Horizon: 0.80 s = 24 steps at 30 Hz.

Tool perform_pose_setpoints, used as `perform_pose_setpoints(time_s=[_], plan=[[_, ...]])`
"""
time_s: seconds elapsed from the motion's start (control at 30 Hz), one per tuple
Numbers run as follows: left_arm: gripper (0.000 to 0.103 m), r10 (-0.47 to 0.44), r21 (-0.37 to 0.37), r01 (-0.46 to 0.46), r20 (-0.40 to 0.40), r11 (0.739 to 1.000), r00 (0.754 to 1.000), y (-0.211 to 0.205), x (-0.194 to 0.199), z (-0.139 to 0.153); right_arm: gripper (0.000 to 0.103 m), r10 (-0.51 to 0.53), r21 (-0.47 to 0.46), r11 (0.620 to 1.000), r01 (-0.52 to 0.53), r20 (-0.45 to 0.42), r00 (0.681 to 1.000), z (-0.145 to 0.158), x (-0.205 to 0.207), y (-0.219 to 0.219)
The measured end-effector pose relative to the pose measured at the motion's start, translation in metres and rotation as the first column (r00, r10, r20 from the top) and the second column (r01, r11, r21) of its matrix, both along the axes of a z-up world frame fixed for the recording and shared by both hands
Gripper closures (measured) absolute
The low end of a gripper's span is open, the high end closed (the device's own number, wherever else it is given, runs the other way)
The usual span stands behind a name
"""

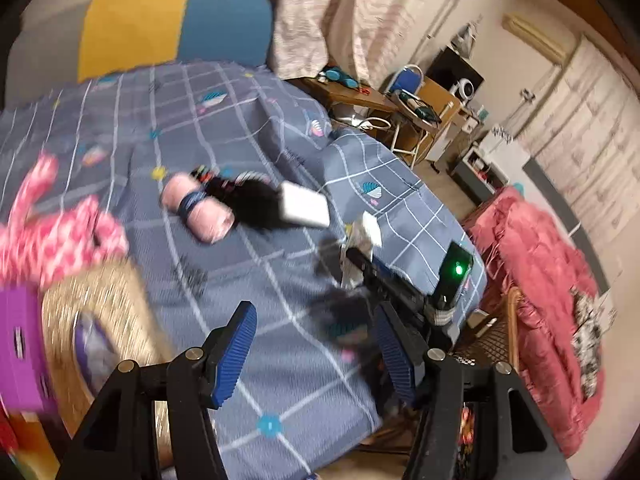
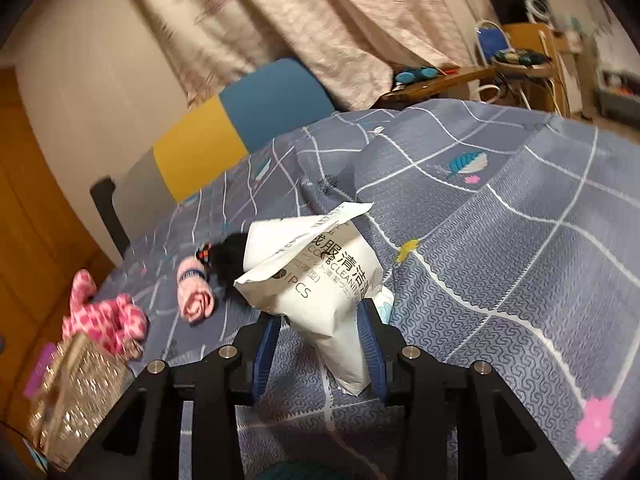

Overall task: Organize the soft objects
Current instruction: 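Grasp the white foam block with the left tool while the right tool lifts the packet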

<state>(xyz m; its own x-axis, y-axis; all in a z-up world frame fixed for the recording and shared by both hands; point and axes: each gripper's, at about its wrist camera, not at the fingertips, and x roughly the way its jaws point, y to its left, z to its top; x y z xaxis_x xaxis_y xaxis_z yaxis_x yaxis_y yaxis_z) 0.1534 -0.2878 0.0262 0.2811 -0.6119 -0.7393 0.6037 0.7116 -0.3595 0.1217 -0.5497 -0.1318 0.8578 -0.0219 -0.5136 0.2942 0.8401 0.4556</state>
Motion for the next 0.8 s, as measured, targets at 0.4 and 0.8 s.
perform_pose_setpoints(time_s=[0.4,0.8], plan=[[0.033,-0.284,0.418,0.174,0.217,0.891,0.934,-0.149,0.051,-0.028,0.062,-0.025,0.159,0.987,0.011,0.084,0.996,-0.022,-0.009,-0.018],[0.030,-0.549,0.705,0.290,0.168,0.647,0.819,-0.231,0.113,-0.105,0.064,-0.046,0.231,0.972,0.030,0.065,0.997,-0.036,-0.008,-0.030]])
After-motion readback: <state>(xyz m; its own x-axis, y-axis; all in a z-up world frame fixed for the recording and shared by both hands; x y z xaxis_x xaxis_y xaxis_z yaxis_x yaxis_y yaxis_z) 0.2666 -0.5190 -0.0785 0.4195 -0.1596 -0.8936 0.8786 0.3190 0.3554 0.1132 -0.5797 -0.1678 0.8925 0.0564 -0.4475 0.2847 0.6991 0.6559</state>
